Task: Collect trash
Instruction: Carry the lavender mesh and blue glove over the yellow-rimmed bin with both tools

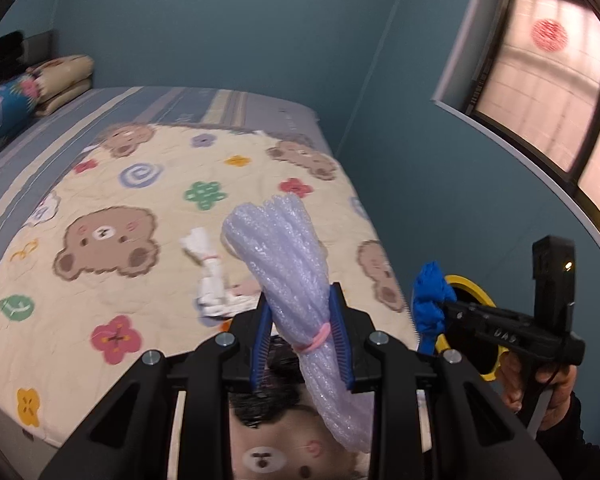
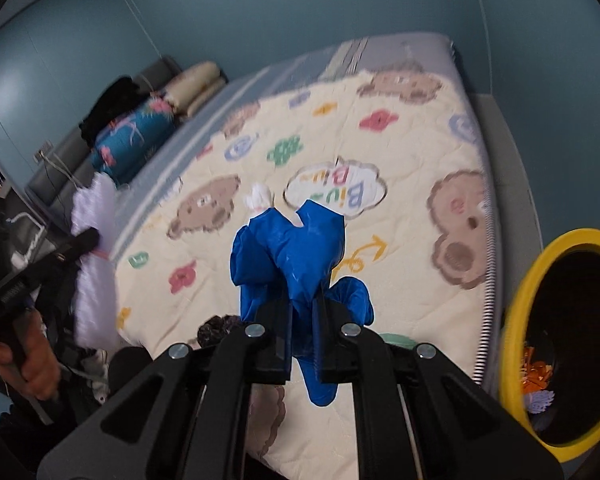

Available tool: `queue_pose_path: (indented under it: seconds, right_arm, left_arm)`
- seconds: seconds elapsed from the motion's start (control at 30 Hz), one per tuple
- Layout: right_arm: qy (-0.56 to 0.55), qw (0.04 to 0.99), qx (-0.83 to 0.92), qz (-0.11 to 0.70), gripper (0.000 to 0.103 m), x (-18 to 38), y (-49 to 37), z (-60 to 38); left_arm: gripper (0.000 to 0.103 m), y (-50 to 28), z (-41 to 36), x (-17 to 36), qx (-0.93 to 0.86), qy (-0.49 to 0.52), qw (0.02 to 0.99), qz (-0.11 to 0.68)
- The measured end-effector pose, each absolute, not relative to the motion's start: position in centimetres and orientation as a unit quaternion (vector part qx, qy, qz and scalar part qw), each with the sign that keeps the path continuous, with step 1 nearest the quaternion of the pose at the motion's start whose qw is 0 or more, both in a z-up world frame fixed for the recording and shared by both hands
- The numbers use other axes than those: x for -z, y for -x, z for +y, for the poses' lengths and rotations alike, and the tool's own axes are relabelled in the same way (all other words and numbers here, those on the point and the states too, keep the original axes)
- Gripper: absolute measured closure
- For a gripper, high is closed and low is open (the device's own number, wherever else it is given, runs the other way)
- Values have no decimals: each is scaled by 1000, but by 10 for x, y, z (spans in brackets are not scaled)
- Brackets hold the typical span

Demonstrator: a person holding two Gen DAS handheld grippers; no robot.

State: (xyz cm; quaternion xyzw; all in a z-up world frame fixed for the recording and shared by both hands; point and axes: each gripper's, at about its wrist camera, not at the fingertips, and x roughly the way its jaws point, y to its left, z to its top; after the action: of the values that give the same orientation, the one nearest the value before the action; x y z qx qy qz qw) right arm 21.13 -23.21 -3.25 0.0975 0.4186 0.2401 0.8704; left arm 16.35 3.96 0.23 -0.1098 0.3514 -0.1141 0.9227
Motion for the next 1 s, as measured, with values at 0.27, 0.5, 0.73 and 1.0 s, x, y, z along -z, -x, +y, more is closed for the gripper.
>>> queue_pose_path:
  seconds: [0.27, 0.5, 0.73, 1.0]
  right_arm:
    - [-117, 905, -193, 360, 96, -16, -185, -297]
    - [-127, 928, -142, 322, 96, -42, -170, -354]
    - [-145, 941, -82, 294, 95, -52, -162, -413]
    - [-157, 945, -21, 286, 96, -42, -164, -459]
  left_arm:
    - [77, -183, -25, -11, 168, 87, 915, 356]
    - [77, -199, -85, -21, 209, 65, 910, 351]
    - [77, -221, -138, -14, 239, 56, 900, 361]
    - [77, -246, -195, 1, 273, 48, 885, 374]
